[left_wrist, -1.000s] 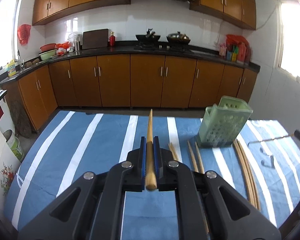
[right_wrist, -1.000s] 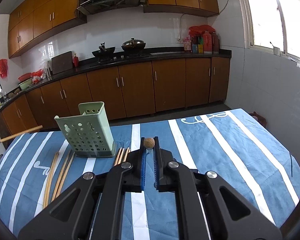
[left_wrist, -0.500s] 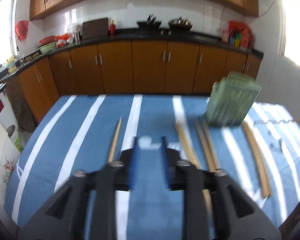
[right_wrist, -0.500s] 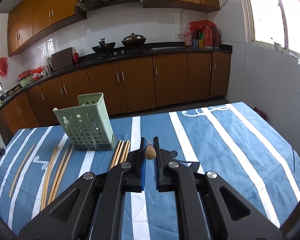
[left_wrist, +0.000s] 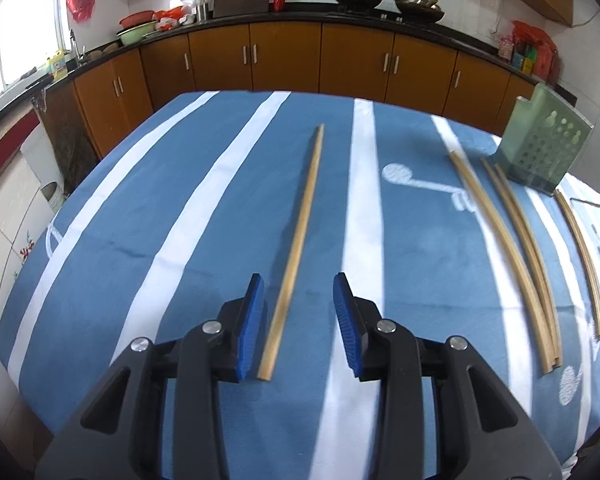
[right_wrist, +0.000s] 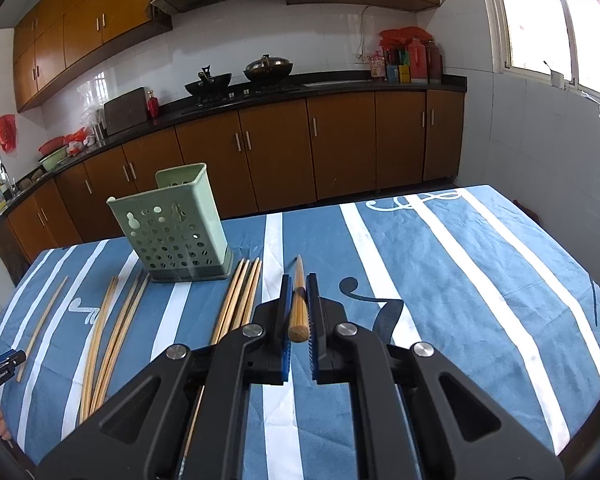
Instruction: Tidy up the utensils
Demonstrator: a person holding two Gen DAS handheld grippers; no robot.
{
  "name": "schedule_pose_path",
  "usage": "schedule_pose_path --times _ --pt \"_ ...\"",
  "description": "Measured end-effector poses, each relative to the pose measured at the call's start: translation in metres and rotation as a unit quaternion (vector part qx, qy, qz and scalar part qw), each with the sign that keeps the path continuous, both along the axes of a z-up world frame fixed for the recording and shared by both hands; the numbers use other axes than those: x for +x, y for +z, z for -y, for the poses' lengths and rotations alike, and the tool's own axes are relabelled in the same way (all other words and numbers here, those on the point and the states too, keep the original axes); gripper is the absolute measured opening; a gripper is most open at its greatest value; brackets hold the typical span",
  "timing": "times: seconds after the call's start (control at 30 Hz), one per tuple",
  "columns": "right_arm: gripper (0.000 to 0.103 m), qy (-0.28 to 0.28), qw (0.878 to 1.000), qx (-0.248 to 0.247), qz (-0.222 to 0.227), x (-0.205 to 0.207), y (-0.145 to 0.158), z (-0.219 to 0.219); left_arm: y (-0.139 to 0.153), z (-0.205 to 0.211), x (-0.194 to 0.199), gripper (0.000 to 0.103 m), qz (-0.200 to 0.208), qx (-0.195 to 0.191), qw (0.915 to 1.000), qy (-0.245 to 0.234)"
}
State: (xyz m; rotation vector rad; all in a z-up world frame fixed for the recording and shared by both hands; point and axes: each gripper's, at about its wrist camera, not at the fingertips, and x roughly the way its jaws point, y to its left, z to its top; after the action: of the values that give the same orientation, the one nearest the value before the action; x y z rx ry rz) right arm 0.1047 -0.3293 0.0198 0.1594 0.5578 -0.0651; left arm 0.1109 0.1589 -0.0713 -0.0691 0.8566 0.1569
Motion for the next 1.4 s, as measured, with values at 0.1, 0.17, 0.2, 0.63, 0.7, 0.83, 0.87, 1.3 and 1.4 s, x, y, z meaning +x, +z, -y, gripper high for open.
schedule_pose_path --times 0.1,0.17,0.2,0.63,0.7,0.83,0.87,1.3,1.4 --pt "0.007 0.001 1.000 0.000 -0.002 0.000 -0.001 -0.001 -0.007 -0.005 0.004 0.037 -0.010 -0.001 0.9999 0.006" --pt "0.007 0.001 1.000 0.000 -0.003 0.000 -0.001 -0.001 -0.012 -0.007 0.010 0.033 -0.016 0.002 0.9998 0.010" --pt "0.007 0.000 1.000 0.001 -0.003 0.000 -0.002 -0.001 -0.012 -0.007 0.012 0.031 -0.012 0.006 0.9998 0.011" --pt "0.007 0.002 1.000 0.005 -0.002 -0.002 -0.002 -0.002 -0.003 0.033 0.033 0.007 -0.015 -0.021 0.9983 -0.051" --pt "0.007 0.002 1.000 0.006 -0.001 -0.002 -0.001 -0.003 0.000 0.048 0.034 0.007 -0.008 -0.029 0.9970 -0.071" --pt "0.007 0.002 1.000 0.007 -0.002 -0.002 -0.001 -0.002 0.002 0.075 0.038 0.007 -0.002 -0.040 0.9944 -0.098" --pt "0.007 0.002 1.000 0.007 -0.002 -0.002 -0.001 -0.003 0.001 0.078 0.039 0.007 -0.003 -0.041 0.9941 -0.100" --pt "0.007 0.001 1.000 0.007 0.010 -0.004 0.006 0.001 0.054 0.088 0.025 0.008 0.064 -0.041 0.9908 -0.112" --pt "0.007 0.003 1.000 0.007 0.013 -0.004 0.008 0.001 0.078 0.087 0.018 0.008 0.100 -0.049 0.9880 -0.107"
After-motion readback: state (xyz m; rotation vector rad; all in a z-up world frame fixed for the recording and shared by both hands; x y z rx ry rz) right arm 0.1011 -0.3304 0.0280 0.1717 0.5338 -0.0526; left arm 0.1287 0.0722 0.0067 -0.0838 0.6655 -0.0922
